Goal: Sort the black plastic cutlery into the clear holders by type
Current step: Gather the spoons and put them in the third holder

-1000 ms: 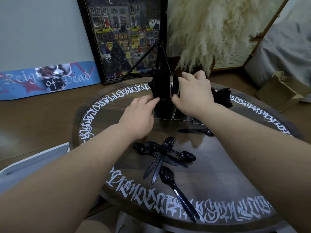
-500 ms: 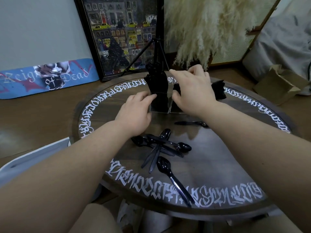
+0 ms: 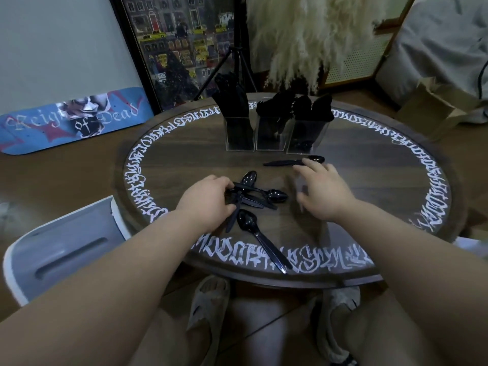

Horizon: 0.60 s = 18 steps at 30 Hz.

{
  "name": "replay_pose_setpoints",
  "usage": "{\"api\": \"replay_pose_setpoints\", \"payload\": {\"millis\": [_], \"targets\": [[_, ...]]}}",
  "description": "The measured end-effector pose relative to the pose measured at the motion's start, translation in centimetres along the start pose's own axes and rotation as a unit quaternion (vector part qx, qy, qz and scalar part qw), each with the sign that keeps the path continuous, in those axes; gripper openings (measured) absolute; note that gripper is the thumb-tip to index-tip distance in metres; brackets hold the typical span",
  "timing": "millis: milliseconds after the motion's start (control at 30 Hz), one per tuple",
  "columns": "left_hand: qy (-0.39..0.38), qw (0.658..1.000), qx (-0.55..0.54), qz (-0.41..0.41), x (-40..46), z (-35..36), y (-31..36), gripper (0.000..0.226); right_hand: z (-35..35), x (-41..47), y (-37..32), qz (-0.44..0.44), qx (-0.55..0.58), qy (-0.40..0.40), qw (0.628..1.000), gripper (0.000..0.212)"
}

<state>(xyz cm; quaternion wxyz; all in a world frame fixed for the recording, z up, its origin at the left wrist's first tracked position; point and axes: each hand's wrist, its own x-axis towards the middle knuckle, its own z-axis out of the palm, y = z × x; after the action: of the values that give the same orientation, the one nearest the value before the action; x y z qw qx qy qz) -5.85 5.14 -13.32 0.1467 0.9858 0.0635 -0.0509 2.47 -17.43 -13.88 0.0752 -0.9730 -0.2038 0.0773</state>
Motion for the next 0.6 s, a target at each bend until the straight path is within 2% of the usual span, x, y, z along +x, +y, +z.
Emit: {"api": "replay_pose_setpoints", "payload": {"millis": [167,333,467,600], "targets": [[-0.029,1.0,-0.005,-0.011,-0.1,1.4,0.3,0.058,1.0,2.1,-0.5,-0.013,0.023,0.004,1.0,0.066],[0.008,1.0,-0.012,-0.001,1.0,1.7,0.8,0.059,2.3,4.5,-0.3,-0.006,-0.01,-0.008,1.0,0.063],[0.076,0.997,-0.006,0.014,2.3,1.7,0.9,0.051,2.8,4.3,-0.5,-0.006,-0.036,-0.028,0.999,0.059],[0.062,0.997,0.023,0.032,3.4,2.1,1.5,0.038,2.2,3.2,-1.3,-0.067,-0.045,-0.034,0.996,0.055]]}}
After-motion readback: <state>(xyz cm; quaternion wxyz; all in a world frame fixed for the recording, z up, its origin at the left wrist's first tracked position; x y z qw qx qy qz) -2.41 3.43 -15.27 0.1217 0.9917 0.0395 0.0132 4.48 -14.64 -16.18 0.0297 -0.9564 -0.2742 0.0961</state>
